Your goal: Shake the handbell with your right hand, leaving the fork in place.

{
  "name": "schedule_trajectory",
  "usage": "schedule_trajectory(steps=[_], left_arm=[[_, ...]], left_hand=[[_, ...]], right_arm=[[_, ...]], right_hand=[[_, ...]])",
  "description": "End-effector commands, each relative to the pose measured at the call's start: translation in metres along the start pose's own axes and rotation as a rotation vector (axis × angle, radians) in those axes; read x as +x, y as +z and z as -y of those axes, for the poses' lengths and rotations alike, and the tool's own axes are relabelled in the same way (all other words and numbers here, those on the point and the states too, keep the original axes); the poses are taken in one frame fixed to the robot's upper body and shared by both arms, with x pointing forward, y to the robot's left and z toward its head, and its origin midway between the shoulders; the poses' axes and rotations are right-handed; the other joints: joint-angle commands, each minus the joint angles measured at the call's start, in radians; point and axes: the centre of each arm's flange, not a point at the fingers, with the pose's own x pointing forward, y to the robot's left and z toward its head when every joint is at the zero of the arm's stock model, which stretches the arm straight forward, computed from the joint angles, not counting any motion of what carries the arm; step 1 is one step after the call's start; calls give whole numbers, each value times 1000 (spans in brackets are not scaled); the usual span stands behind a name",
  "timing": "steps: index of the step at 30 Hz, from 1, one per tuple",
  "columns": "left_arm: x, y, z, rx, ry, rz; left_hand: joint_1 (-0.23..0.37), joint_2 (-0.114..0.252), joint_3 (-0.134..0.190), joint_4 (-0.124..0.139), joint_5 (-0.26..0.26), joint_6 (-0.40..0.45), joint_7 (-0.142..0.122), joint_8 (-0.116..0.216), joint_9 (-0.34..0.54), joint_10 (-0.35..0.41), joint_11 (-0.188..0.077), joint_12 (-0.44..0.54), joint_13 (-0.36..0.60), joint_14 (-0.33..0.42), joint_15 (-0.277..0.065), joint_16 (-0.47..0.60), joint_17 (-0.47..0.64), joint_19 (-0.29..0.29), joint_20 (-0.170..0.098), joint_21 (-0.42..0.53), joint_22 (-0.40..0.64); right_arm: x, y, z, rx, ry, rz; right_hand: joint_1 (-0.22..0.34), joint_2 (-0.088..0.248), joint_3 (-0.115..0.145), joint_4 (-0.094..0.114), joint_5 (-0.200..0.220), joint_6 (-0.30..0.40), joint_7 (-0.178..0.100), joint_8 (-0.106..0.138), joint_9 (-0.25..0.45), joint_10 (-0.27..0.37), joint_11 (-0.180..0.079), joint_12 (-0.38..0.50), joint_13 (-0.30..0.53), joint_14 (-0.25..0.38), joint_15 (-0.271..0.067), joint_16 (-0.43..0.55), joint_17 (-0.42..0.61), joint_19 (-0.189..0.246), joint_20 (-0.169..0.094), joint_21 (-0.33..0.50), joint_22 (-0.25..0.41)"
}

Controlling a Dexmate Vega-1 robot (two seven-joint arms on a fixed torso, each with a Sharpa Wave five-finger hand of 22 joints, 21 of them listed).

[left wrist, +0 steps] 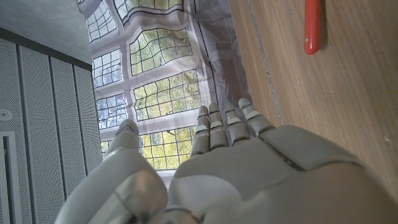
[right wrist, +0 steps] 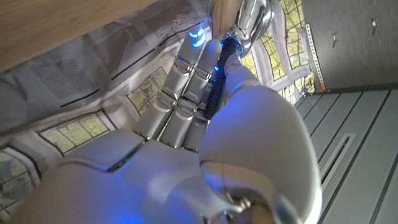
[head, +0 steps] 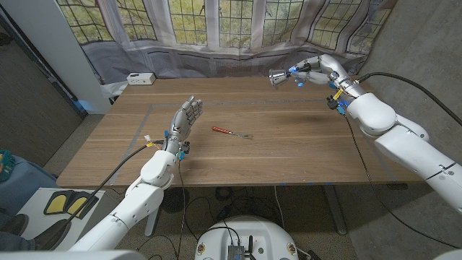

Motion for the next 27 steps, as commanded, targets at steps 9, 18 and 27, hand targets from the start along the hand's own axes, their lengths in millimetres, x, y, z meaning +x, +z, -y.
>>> schedule_trajectory(steps=[9,18,27], left_arm=[[9,1,4,4,-32,1],[7,2,2,3,-24,7],[5,2,2,1,-18,10]], left_hand=[[9,-1,5,0,-3,6,3,7,1,5,2,3,2,11,-2,3,2,-1,-5,2,3],[9,-1,6,0,-3,7,2,7,1,4,2,2,2,11,-1,2,2,-1,-5,2,3],[9,-1,6,0,-3,7,3,7,1,4,0,2,2,11,-3,2,2,-1,-5,2,3]], right_arm=[[-35,-24,61,-700,-12,-286],[-44,-4,97,-1068,-66,-354],[-42,30,126,-1362,-117,-398]], right_hand=[[1,0,-1,5,6,8,-5,-6,3,38,37,2,122,-13,-1,-4,7,-15,2,15,2],[-1,0,-1,6,6,10,-8,-7,2,37,31,0,123,-17,-2,-8,10,-23,1,19,2],[-5,-4,-2,7,7,17,-19,-6,1,37,23,-2,125,-19,-7,-13,11,-32,-3,26,1]])
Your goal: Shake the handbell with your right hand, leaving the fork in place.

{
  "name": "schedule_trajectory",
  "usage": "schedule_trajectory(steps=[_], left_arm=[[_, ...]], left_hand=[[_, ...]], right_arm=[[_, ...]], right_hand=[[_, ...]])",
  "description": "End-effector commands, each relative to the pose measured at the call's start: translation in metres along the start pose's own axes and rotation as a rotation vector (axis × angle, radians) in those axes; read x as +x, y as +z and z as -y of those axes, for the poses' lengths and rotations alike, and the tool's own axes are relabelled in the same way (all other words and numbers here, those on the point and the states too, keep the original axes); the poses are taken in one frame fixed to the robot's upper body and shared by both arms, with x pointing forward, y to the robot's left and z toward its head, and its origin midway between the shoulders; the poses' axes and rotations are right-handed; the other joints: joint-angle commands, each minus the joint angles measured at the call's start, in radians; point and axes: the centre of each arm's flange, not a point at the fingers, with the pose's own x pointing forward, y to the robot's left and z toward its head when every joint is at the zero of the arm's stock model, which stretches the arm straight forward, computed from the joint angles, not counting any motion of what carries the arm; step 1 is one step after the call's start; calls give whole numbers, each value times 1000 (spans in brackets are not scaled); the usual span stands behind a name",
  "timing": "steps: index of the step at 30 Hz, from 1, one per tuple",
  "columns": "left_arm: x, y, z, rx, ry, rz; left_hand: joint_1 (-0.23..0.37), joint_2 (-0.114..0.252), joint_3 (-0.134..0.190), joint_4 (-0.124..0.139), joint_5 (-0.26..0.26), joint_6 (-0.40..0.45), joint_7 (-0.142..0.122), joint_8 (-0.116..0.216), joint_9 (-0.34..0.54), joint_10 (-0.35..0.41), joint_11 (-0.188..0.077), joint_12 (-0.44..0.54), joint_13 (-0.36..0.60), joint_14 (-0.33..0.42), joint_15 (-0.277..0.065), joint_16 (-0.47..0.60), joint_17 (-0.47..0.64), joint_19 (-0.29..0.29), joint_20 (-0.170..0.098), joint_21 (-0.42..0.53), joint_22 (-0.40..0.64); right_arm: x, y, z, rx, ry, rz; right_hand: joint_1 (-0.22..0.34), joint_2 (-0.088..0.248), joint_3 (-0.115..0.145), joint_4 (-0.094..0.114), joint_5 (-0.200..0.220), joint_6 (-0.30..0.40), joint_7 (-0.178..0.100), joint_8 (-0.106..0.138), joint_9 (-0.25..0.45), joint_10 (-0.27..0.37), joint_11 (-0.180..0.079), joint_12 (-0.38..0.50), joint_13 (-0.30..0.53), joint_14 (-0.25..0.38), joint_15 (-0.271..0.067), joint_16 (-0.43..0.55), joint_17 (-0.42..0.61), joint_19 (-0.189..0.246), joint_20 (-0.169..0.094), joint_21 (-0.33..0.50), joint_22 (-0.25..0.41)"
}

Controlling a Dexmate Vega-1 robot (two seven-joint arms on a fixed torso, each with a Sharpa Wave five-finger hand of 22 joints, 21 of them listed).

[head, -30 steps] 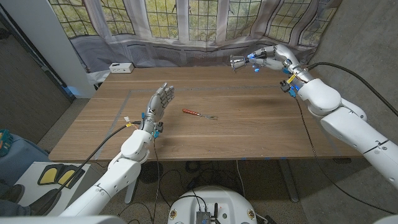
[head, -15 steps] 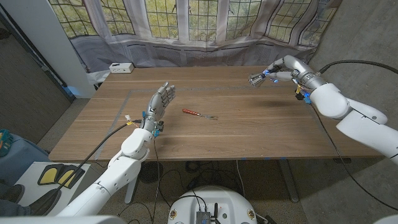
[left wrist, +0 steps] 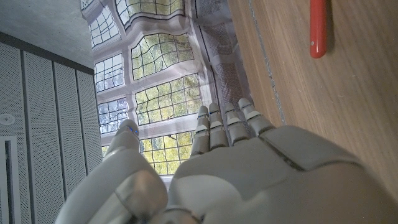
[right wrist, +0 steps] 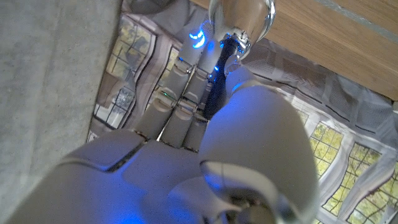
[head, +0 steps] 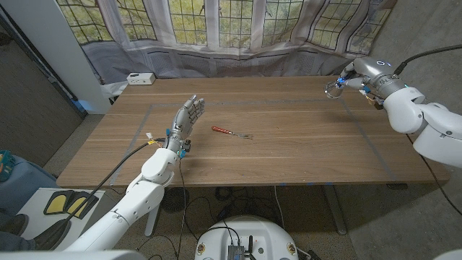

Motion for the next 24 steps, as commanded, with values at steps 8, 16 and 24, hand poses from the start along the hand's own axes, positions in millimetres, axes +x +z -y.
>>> schedule_trajectory(steps=[8,16,24], left_arm=[[-5,-2,1,-11,12,3],[-9,-1,0,-10,24,3],[-12,-3,0,-16,29,-4]], left_hand=[[9,-1,6,0,-3,7,2,7,1,4,3,2,2,11,-2,2,2,-2,-6,2,3],[9,-1,6,0,-3,8,4,7,1,5,0,2,2,10,-1,2,2,-2,-6,2,3],[9,-1,6,0,-3,11,5,8,1,5,0,2,2,10,-2,2,2,-2,-5,2,3]], right_arm=[[3,7,59,-634,-91,-134],[13,21,56,-771,-77,-212],[18,19,53,-694,-43,-237]], right_hand=[[-6,-6,3,4,10,13,-18,1,0,34,17,3,124,-14,-12,-6,7,-18,-7,10,1],[-11,-9,1,6,12,12,-31,-1,-1,27,1,-2,128,-20,-14,-13,8,-31,-15,15,0],[-13,-9,2,7,14,14,-40,0,-1,33,-4,-4,126,-18,-16,-15,9,-33,-17,20,0]])
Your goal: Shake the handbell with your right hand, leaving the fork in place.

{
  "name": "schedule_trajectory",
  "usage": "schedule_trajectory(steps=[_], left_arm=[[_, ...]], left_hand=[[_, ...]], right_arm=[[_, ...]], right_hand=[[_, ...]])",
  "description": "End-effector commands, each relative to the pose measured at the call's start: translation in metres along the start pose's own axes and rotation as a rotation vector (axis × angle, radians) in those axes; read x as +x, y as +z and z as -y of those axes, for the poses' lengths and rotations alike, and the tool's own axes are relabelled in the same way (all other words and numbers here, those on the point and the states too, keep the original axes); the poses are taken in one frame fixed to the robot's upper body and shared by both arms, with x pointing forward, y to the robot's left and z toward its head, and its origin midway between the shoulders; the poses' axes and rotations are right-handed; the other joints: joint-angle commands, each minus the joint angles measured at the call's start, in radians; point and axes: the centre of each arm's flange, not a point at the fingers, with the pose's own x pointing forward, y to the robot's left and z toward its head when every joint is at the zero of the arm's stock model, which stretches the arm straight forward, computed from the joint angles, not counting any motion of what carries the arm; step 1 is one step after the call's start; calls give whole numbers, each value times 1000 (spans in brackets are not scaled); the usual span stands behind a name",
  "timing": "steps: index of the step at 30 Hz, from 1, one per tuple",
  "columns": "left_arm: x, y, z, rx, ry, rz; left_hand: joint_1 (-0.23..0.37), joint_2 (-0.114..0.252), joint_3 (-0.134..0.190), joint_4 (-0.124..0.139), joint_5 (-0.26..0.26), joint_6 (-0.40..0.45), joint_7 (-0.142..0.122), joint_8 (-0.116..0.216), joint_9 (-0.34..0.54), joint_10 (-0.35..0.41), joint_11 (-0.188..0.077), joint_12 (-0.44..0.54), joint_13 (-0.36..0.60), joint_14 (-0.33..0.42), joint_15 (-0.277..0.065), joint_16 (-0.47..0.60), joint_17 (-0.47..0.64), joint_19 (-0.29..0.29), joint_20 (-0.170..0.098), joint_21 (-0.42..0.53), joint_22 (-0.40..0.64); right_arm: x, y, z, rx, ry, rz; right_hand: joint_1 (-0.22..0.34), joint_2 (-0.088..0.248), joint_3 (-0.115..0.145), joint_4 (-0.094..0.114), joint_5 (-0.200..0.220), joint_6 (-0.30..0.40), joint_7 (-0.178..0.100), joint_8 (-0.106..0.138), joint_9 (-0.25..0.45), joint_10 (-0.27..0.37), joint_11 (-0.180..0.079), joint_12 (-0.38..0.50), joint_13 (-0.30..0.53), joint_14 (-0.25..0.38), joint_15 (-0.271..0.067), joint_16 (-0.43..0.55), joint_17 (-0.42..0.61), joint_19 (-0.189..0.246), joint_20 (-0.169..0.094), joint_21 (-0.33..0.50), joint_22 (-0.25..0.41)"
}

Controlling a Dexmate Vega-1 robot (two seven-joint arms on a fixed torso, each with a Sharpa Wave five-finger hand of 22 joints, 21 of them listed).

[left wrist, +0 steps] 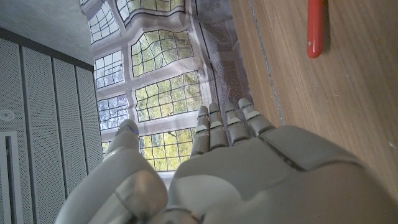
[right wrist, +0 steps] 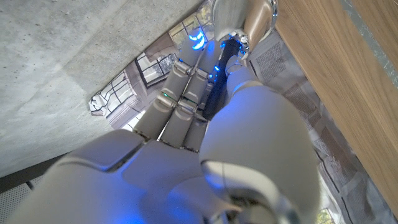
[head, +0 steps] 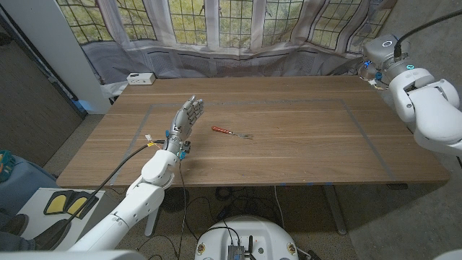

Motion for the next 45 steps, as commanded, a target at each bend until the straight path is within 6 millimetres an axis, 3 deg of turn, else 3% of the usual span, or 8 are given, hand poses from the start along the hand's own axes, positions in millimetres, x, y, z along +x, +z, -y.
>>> schedule_trajectory(steps=[1,8,11,15,28,45], left_arm=[[-6,-2,0,-5,10,-8],[-6,0,0,2,7,-8],[-6,0,1,1,9,-6],[-7,0,1,-1,8,-7],[-5,8,2,22,-1,3],[-1,15,7,26,-15,19]], left_hand=[[9,-1,6,0,-3,7,0,8,1,5,0,2,2,10,-1,2,2,-2,-5,2,3],[8,-1,6,0,-3,7,-1,8,1,7,3,3,2,11,-3,2,2,-2,-6,2,3],[8,-1,6,0,-3,9,0,8,1,6,1,3,2,11,-2,3,2,-2,-5,2,3],[8,-1,6,0,-3,8,0,8,1,8,3,3,2,11,-1,2,2,-2,-6,2,3],[8,-1,6,0,-3,8,-1,8,1,6,3,2,2,10,-1,2,2,-2,-7,2,3],[8,-1,6,0,-3,8,-1,7,1,5,1,2,2,9,-1,2,2,-2,-5,2,3]], right_arm=[[4,4,20,-138,-21,-87],[7,-12,12,82,49,-97],[4,-9,8,44,43,-106],[3,-6,3,154,77,-90],[7,40,-7,343,136,27],[9,90,12,536,76,202]], right_hand=[[-3,2,0,7,5,1,-9,3,2,25,-3,4,106,-17,-17,-1,6,-5,-25,10,0],[-6,2,1,8,6,1,-4,3,2,26,-1,2,107,-13,-18,-2,7,-8,-26,14,-1],[-6,3,1,8,7,1,-2,3,2,28,0,1,106,-12,-17,-2,7,-7,-25,17,-1],[-7,2,2,8,8,2,-1,3,1,30,1,0,105,-11,-17,-4,8,-7,-24,20,-1],[-8,3,4,7,9,-4,-1,1,1,33,7,-3,108,-8,-18,-7,11,-8,-23,31,-2],[-9,3,6,7,9,-7,4,2,5,35,6,-8,109,-5,-16,-10,15,-11,-19,43,-4]])
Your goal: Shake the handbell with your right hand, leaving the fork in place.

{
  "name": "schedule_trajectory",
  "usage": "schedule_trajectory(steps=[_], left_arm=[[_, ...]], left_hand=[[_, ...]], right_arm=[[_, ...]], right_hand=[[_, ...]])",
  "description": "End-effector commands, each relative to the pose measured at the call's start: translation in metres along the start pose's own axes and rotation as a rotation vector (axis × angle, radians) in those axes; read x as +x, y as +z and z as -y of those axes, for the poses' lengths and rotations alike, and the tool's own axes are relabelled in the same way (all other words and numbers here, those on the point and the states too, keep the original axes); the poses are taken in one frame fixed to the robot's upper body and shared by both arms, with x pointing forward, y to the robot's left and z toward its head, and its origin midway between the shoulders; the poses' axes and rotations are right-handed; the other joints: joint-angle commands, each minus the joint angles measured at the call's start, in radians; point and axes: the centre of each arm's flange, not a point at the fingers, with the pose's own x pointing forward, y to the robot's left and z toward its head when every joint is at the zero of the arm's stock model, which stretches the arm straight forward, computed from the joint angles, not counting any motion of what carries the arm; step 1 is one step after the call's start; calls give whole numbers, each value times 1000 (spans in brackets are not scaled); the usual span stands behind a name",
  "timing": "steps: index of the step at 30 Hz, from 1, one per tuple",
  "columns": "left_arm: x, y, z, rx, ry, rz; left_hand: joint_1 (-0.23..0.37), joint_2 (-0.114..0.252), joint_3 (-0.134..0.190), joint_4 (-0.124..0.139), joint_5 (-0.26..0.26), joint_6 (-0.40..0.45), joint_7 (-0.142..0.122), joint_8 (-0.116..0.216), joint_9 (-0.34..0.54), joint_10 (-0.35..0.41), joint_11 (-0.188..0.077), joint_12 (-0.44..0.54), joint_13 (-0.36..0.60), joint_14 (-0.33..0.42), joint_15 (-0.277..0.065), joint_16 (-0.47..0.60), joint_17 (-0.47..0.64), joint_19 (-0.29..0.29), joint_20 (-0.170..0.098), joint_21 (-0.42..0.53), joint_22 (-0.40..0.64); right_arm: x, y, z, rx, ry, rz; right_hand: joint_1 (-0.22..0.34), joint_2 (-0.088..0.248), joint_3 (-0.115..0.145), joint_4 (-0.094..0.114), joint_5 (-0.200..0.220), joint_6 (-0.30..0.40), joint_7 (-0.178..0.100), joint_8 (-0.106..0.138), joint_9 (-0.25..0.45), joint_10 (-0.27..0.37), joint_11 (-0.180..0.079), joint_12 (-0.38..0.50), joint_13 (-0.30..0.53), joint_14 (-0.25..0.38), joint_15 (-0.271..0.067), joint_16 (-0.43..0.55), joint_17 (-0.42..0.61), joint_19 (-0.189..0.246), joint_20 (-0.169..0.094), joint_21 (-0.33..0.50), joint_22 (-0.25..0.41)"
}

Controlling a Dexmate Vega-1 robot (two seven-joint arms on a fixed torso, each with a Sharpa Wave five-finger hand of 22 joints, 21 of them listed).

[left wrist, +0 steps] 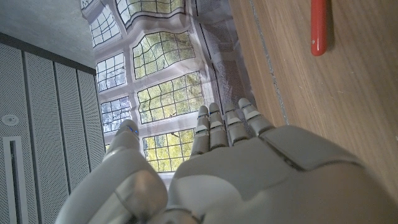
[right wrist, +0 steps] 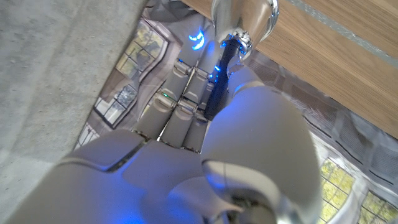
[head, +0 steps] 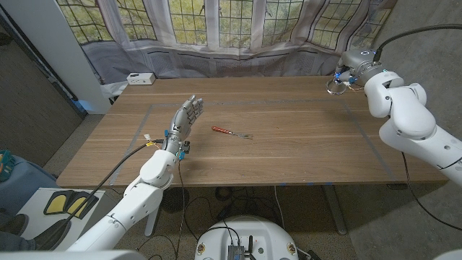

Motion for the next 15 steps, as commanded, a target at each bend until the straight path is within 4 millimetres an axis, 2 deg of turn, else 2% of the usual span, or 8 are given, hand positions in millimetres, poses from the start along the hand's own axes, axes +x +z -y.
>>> schedule_trajectory(steps=[1,15], left_arm=[[4,5,5,1,-14,16],[5,6,3,11,-23,6]], left_hand=[[8,-1,6,0,-3,7,-2,8,1,5,1,2,2,10,-2,2,2,-2,-6,2,3],[4,-3,4,1,-3,6,-1,7,1,2,3,1,2,8,0,2,2,-3,-5,2,3]], right_arm=[[3,41,0,134,-30,128],[2,65,1,214,-59,198]], right_hand=[[5,11,2,3,5,-3,1,1,5,32,12,3,66,-4,-15,-2,6,-2,-24,6,1],[4,13,5,2,4,-7,4,2,9,34,18,0,69,-4,-14,-5,10,-3,-22,17,1]])
